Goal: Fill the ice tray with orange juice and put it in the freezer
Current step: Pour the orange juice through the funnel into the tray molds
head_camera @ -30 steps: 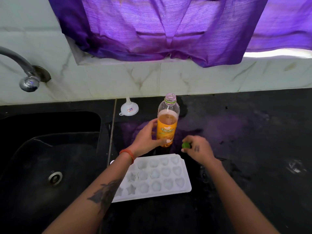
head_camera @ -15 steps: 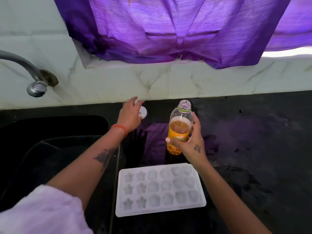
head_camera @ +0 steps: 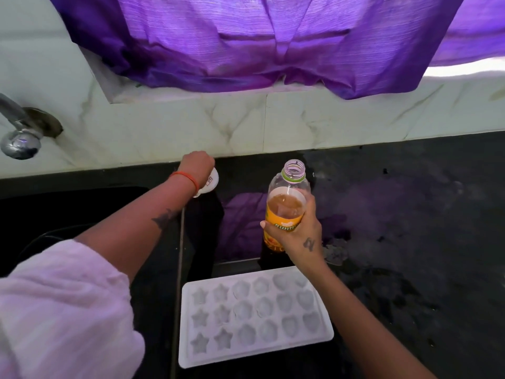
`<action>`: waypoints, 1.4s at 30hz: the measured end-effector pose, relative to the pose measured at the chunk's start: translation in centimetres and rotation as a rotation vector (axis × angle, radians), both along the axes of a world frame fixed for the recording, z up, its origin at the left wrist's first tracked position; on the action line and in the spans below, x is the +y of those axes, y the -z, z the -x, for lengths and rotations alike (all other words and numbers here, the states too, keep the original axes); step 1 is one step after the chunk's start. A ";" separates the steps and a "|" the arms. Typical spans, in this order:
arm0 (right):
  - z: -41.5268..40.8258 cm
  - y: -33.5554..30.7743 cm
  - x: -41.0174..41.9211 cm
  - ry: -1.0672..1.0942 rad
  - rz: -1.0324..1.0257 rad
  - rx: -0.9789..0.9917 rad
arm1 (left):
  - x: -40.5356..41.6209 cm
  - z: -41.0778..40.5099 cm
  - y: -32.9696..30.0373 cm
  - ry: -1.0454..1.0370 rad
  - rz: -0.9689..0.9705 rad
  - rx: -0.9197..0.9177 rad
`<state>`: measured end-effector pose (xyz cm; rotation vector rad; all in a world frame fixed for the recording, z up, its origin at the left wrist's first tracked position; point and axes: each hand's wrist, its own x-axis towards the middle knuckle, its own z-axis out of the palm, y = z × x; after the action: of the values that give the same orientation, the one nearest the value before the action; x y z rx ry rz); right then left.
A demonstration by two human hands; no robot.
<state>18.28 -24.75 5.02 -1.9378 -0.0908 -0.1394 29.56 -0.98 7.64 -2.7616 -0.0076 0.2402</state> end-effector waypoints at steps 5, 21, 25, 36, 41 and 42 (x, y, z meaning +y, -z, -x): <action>-0.3 -0.4 -0.2 -0.019 0.009 -0.051 | 3.1 4.2 -0.9 -0.379 0.978 -0.330; 3.8 -5.5 0.3 -0.239 -0.053 -0.180 | -4.4 23.6 0.6 -0.605 2.353 -0.290; 5.3 -5.5 0.6 -0.329 -0.027 -0.191 | -4.4 25.1 0.3 -0.427 2.152 -0.191; 7.4 -6.1 0.9 -0.424 0.054 -0.260 | -4.5 26.4 0.7 -0.471 2.158 -0.281; 7.6 -6.7 0.1 -0.408 0.105 -0.284 | -4.0 26.7 1.3 -0.495 2.143 -0.366; 7.7 -6.9 -0.1 -0.403 0.119 -0.288 | -3.9 26.7 1.5 -0.500 2.139 -0.380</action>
<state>10.60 -24.85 11.90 -1.9651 -0.6885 -0.1457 2.84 -4.86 6.18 -4.7471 -1.2064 -0.5748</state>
